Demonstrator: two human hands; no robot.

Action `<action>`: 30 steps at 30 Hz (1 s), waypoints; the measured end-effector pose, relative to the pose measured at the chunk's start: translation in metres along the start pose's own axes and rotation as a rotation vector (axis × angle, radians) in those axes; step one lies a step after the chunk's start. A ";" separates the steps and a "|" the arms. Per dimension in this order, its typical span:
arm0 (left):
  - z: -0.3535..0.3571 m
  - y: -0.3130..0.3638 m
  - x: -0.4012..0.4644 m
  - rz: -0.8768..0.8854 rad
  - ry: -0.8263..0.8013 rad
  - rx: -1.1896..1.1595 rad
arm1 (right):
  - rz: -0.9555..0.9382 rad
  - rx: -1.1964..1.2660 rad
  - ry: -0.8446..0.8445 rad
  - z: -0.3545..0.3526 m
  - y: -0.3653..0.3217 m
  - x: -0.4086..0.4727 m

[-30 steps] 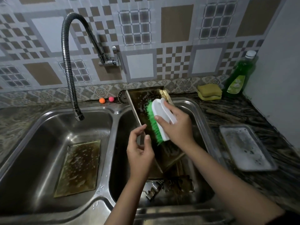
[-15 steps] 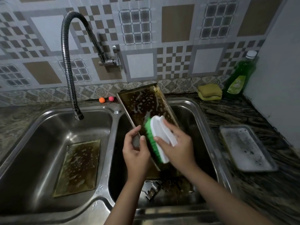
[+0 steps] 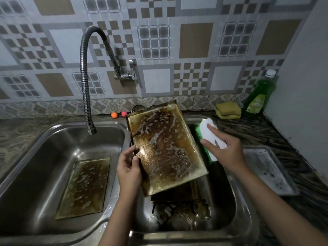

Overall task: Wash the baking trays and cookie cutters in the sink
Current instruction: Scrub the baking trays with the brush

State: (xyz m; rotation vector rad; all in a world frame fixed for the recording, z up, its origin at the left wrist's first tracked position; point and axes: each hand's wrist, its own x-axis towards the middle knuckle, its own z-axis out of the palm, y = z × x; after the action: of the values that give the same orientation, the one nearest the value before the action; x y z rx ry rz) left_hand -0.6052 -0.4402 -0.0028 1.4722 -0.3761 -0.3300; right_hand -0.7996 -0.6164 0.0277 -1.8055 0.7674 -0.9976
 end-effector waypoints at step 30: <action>0.035 0.018 -0.031 -0.145 -0.309 -0.165 | -0.039 0.023 -0.094 0.045 -0.003 -0.058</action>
State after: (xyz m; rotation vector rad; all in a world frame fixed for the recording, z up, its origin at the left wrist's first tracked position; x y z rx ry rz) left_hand -0.6487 -0.4572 0.0159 1.2906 -0.4772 -0.6936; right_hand -0.7884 -0.5495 0.0005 -1.8401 0.6622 -0.9360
